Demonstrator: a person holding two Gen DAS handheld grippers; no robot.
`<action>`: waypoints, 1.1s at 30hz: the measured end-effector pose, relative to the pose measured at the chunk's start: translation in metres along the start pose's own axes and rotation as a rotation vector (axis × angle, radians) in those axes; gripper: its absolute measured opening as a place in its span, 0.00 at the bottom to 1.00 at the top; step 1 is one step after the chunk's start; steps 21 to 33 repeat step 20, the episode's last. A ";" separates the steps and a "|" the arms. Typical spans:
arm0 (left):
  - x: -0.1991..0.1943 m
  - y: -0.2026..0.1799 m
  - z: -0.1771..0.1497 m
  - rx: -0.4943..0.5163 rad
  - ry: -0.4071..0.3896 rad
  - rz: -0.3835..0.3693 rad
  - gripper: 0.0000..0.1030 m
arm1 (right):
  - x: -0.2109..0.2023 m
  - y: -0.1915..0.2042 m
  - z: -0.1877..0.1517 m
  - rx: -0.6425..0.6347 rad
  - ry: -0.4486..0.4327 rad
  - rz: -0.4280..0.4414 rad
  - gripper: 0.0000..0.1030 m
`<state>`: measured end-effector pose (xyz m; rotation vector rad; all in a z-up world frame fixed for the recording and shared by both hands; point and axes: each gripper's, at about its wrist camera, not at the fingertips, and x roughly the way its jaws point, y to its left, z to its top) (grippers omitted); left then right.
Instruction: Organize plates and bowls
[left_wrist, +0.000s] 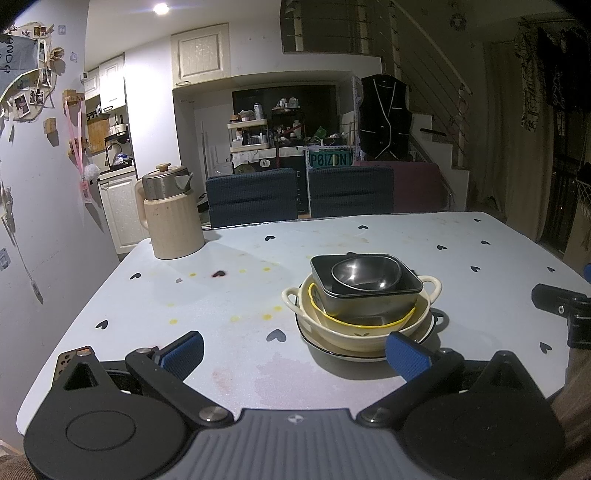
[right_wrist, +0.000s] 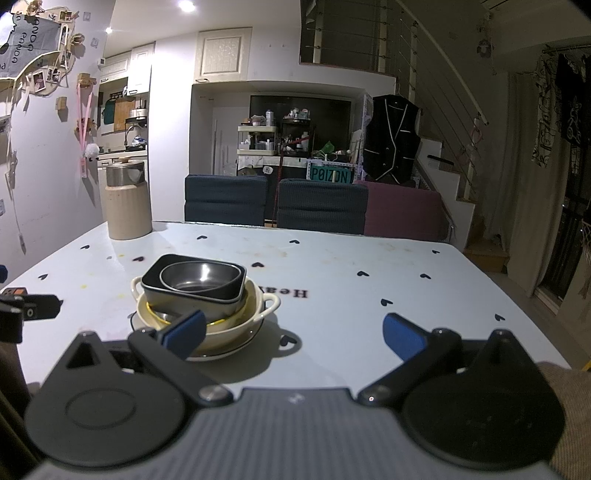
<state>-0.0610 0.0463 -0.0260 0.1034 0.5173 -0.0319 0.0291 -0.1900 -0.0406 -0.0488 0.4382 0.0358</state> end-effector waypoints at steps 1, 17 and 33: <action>0.000 0.000 0.000 0.000 0.000 0.000 1.00 | 0.000 0.000 0.000 0.000 0.000 0.000 1.00; 0.000 0.002 0.000 -0.005 0.003 -0.002 1.00 | 0.000 0.000 0.000 0.000 0.000 0.000 1.00; -0.001 0.002 0.000 -0.005 0.003 0.001 1.00 | 0.000 0.000 0.000 0.000 0.000 0.000 1.00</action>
